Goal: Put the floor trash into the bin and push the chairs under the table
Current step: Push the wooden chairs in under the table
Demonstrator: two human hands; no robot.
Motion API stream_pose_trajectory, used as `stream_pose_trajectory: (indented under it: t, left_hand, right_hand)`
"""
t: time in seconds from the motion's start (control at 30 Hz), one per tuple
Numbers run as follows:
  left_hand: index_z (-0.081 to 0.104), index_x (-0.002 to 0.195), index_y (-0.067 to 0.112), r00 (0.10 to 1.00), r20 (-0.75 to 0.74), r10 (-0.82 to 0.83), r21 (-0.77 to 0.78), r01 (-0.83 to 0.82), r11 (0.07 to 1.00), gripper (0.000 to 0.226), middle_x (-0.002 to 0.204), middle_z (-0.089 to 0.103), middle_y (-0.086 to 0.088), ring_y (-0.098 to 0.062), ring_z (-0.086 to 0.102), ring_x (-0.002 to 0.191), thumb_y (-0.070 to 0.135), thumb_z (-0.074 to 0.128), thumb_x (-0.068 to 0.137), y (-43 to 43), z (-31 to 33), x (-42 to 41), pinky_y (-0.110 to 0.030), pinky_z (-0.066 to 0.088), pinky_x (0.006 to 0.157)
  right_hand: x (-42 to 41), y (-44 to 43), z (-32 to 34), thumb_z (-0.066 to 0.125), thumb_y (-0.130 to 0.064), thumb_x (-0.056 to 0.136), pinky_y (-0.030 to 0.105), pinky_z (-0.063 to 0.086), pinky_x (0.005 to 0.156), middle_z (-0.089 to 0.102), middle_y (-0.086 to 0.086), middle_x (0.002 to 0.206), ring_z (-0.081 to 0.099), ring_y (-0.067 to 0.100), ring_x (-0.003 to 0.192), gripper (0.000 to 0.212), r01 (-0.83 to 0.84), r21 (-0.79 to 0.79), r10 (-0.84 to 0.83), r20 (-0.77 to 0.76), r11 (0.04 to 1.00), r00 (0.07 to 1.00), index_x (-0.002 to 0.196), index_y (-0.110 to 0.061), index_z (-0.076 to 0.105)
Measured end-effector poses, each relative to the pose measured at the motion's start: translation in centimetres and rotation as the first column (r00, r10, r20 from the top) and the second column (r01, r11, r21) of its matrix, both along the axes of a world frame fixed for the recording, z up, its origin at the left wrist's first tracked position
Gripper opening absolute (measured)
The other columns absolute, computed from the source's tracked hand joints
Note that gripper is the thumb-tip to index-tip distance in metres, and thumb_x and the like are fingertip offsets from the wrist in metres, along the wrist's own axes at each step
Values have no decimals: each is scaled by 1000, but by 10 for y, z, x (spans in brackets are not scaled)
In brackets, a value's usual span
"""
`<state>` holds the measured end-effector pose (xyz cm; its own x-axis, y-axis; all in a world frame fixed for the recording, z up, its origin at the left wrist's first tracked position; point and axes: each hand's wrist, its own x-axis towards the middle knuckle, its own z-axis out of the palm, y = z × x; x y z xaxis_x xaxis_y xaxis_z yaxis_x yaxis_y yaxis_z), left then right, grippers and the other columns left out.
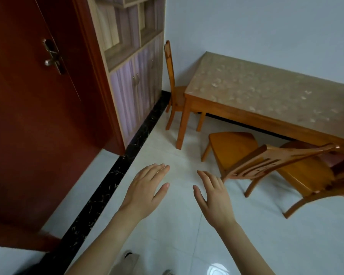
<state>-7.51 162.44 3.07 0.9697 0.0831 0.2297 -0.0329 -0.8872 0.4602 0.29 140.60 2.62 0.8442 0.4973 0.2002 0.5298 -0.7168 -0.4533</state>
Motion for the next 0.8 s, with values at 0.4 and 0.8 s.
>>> stream_pose_trajectory:
  t: [0.4,0.8]
  left_hand:
    - [47,141,19,999,-28,25,79,-23,997,54,142,51,1,-19,42,134,45,31,98,94,-32,163,-36,30,112]
    - [43,144,19,996,32,83,93,-85,992,55,145,46,1,-18,37,137,47,32,99,285,8,404,-41,31,112]
  right_hand:
    - [172,97,-37,33,-52,99,36,41,104,54,-3,137,48,17,126,53,-30,-28,29,-43,999,999,140,-22,47]
    - [418,254,4,35,-49,98,40,39,105,53,3,138,46,23,129,54,-44,-35,45,27,998,999,142,-18,46]
